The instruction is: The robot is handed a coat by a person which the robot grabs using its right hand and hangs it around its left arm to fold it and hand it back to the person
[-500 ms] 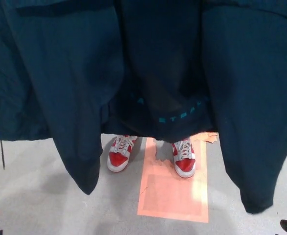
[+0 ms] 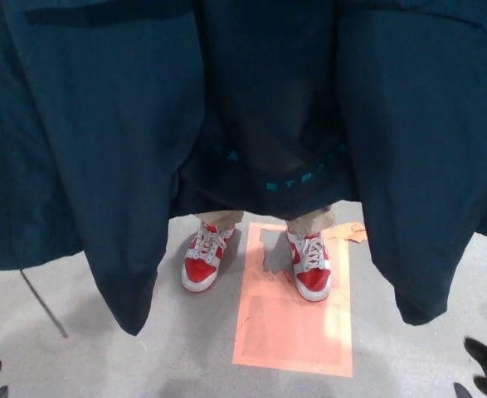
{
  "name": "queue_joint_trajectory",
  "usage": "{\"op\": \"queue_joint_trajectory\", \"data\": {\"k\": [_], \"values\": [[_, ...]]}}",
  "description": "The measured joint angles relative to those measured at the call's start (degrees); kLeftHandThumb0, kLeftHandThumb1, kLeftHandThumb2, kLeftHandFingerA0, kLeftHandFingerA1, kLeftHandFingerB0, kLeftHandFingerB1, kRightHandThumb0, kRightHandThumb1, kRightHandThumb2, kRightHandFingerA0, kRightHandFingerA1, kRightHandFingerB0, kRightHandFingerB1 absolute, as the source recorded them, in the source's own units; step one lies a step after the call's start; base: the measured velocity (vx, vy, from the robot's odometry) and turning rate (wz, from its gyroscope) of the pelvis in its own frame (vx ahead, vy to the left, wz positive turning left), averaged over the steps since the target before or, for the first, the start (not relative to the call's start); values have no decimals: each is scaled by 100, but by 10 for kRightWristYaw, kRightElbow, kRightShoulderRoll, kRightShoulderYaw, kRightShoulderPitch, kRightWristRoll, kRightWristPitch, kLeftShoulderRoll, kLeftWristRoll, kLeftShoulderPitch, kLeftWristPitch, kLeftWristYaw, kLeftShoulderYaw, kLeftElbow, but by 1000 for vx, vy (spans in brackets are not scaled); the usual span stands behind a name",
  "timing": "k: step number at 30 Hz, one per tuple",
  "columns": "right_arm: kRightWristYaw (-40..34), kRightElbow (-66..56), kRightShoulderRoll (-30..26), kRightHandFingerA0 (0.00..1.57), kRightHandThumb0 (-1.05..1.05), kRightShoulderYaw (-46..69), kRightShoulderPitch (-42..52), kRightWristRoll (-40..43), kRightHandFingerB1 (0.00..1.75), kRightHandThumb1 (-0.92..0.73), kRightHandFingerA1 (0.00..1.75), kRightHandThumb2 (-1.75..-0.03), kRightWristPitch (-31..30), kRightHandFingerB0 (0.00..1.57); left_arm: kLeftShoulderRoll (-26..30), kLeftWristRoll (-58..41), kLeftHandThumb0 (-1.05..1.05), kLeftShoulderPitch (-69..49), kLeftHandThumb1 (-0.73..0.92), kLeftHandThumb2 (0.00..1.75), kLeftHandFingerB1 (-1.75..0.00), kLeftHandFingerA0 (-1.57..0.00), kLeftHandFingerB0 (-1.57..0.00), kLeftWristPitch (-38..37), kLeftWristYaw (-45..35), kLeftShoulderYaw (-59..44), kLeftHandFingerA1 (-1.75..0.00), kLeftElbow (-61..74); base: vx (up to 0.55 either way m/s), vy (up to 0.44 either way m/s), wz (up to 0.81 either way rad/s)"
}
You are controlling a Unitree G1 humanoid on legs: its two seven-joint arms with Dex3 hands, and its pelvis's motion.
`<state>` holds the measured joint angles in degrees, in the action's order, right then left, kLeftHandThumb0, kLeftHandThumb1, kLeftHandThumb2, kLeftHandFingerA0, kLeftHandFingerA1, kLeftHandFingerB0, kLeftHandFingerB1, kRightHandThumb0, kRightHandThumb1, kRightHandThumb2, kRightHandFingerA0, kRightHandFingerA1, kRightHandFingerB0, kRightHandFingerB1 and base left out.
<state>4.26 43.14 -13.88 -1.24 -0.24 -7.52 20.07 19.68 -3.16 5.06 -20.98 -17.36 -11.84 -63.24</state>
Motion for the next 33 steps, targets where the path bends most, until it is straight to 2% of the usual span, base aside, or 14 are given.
{"op": "queue_joint_trajectory", "data": {"k": [1,2,13,14,15,16,17,18,21,28,29,30,31,33], "values": [[0,-28,3,2,-32,0,11,0,47,-64,47,-114,2,0,0,0,-79,0,78,108,-38,-4,-4,0,0,0,-40,0,0,0,0],[0,-55,6,3,-33,0,22,0,47,-63,47,-115,3,0,-1,0,-75,0,83,75,-28,-10,-10,0,0,0,-29,1,0,0,0],[-1,-312,25,3,-39,12,82,1,49,-47,51,-107,6,0,-17,-1,-73,0,92,69,-25,-9,-10,0,0,1,-25,6,0,0,0],[-1,-328,25,9,-80,14,82,1,44,-62,49,-103,5,6,-18,-1,-83,0,78,109,-28,-8,-8,0,0,1,-27,6,0,0,0],[-1,-348,25,9,-80,17,80,1,44,-62,49,-103,4,6,-19,-1,-83,0,78,109,-28,-8,-8,0,0,1,-27,6,0,0,0],[-1,-367,25,5,-91,20,76,1,43,-68,47,-105,2,5,-19,-1,-82,0,78,108,-29,-7,-7,0,0,1,-27,6,0,0,0],[-1,-393,24,2,-89,22,71,1,39,-67,45,-106,-1,6,-20,-1,-75,0,91,69,-26,-9,-10,0,0,1,-25,7,0,0,0],[-1,-407,24,2,-89,24,65,0,39,-67,45,-106,-3,6,-20,-1,-75,0,91,69,-26,-9,-10,0,0,1,-25,7,0,0,0],[-1,-470,20,1,-82,32,28,0,30,-63,37,-103,-15,9,-22,-1,-78,0,81,77,-31,-8,-11,0,-1,1,-28,9,0,0,0],[4,-589,-8,8,-92,45,-101,-1,14,-74,20,-110,-56,8,-22,-3,-75,1,92,69,-27,-10,-12,0,-5,-1,-26,18,0,0,0],[7,-611,-16,9,-89,44,-141,-2,19,-72,29,-106,-67,9,-22,-3,-74,1,71,106,-43,-4,-7,0,-6,-2,-40,19,0,0,0],[9,-618,-19,9,-89,44,-157,-4,19,-72,29,-106,-72,9,-22,-4,-74,2,71,106,-43,-4,-7,0,-7,-2,-40,20,0,0,0],[12,-629,-26,8,-88,42,-192,-8,19,-70,26,-103,-82,8,-22,-4,-73,3,92,68,-28,-12,-13,0,-9,-3,-28,21,0,0,0],[18,-639,-33,8,-89,38,-244,-12,17,-73,24,-103,-98,7,-24,-6,-68,4,92,74,-27,-8,-7,0,-11,-6,-28,22,0,0,0]]}}
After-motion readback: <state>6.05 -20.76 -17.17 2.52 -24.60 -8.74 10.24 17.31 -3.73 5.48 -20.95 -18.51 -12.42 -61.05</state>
